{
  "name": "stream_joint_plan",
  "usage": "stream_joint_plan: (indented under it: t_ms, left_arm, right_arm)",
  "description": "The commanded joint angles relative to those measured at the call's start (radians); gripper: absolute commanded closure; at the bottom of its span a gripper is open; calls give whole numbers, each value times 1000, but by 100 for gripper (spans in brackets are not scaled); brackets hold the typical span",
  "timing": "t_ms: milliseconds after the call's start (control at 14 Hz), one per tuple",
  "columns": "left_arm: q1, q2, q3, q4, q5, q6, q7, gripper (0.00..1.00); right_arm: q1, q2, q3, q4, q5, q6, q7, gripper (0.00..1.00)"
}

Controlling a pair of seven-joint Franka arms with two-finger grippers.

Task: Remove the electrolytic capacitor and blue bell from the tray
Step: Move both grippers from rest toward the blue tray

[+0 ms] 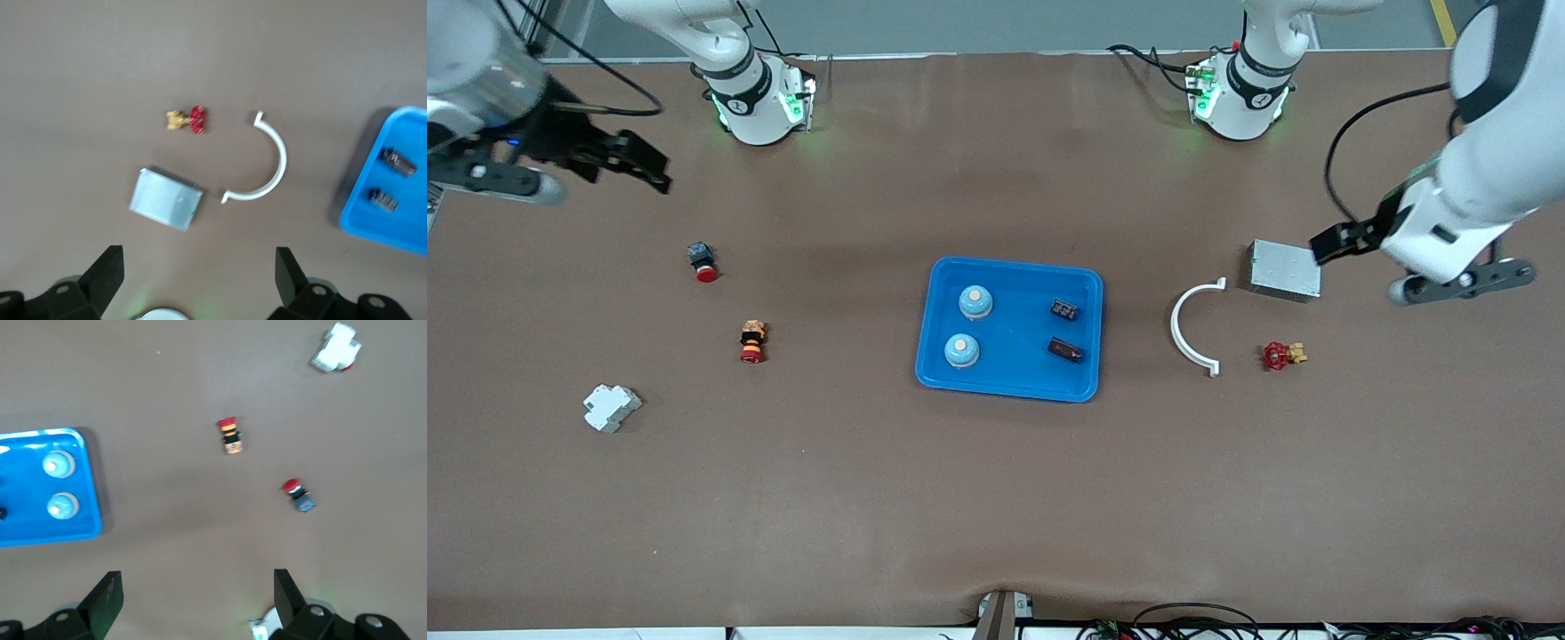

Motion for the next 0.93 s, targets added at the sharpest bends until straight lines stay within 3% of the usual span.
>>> stream_joint_plan:
  t_ms: [0,214,427,855]
  left_arm:
    - [-33,0,-14,-89,-23,130,-123,0]
    - [-76,47,-51,-103,-23,160,-310,0]
    - [-122,86,-130,-126,-23,201,-587,0]
    - [-162,145,-244,-319,-37,480,-922,0]
  right_arm:
    - [100,-38,-10,-110,15,95,159,0]
    - [217,-36,-10,-224,17,240,340,0]
    - [316,-20,-10,-316,18,395,502,0]
    - [467,163,-11,-325,17,587,715,0]
